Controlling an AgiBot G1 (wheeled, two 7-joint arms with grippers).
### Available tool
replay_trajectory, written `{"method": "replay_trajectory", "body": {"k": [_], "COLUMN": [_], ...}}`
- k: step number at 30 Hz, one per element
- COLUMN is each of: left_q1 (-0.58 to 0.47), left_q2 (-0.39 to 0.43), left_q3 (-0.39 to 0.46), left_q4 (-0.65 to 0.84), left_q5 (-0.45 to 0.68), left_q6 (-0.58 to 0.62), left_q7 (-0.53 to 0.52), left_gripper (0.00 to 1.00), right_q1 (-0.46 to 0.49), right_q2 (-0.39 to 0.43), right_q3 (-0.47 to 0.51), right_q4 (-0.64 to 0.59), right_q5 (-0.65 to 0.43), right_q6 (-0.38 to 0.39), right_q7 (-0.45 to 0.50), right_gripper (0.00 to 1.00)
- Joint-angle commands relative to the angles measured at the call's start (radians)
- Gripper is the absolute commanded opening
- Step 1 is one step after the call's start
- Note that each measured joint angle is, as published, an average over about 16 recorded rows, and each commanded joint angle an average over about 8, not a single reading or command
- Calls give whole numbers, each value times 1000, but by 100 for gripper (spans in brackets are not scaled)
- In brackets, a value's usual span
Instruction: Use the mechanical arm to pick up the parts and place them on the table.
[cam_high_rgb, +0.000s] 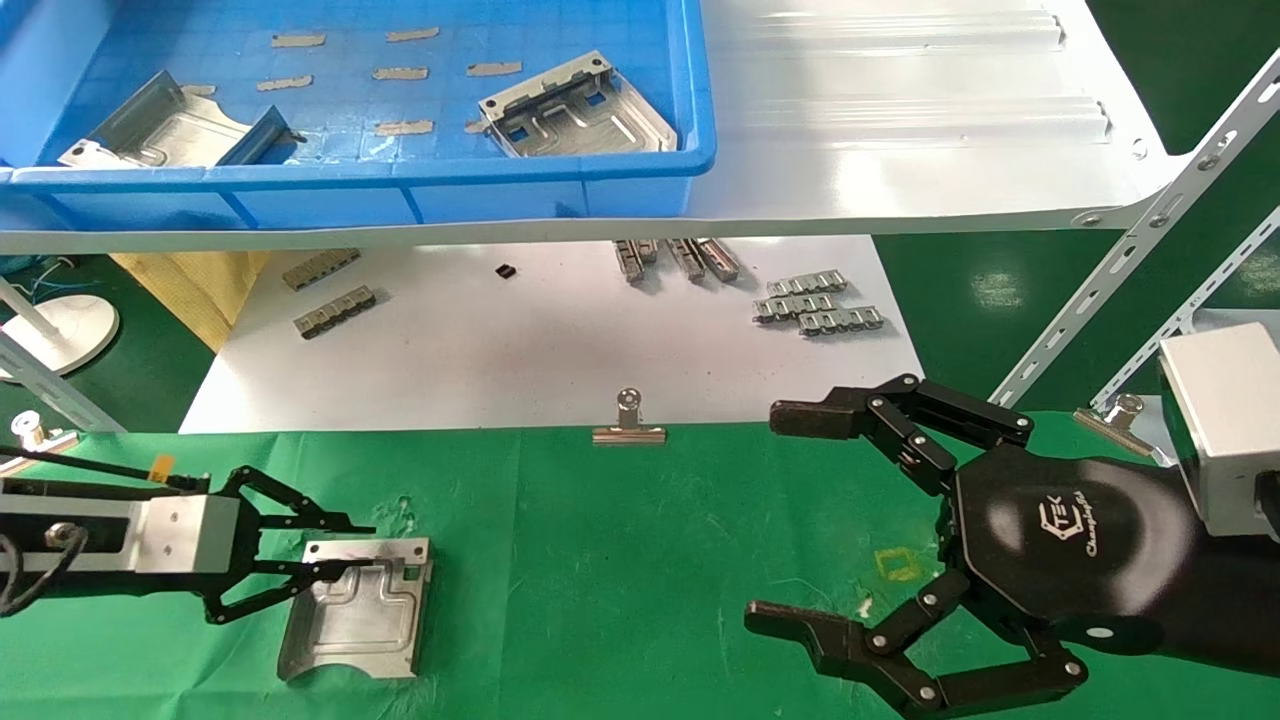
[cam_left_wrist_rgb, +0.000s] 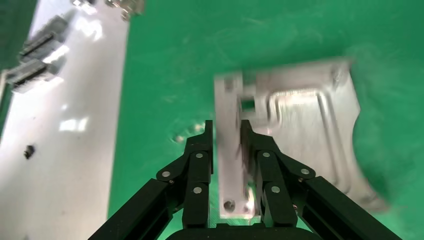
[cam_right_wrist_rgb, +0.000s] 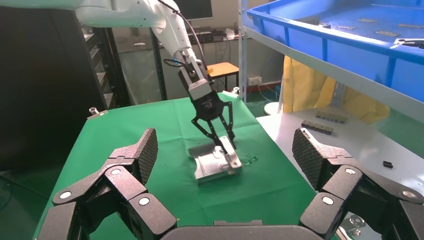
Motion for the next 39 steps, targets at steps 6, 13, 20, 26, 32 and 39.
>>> {"method": "replay_trajectory", "body": {"k": [6, 13, 20, 26, 32, 39], "left_q1": [6, 98, 154, 140, 166, 218], "left_q2": [-18, -97, -134, -124, -127, -135], "left_q3": [-13, -40, -43, -48, -89, -169], "left_q4": [15, -73, -118, -114, -169, -281], "left_q5": [-64, -218, -279, -265, -267, -273], "left_q6": [30, 37, 35, 34, 28, 16], "left_q7": [-100, -317, -373, -363, -401, -478], "left_gripper": [100, 100, 100, 100, 100, 100], "right_q1": [0, 0, 0, 0, 0, 0], "right_q2": [0, 0, 0, 0, 0, 0], "right_q3": [0, 0, 0, 0, 0, 0], "right_q4": [0, 0, 0, 0, 0, 0], "right_q5": [0, 0, 0, 0, 0, 0], "right_q6": [0, 0, 0, 0, 0, 0], "right_q7": [0, 0, 0, 0, 0, 0], "right_gripper": [100, 100, 100, 100, 100, 100]}}
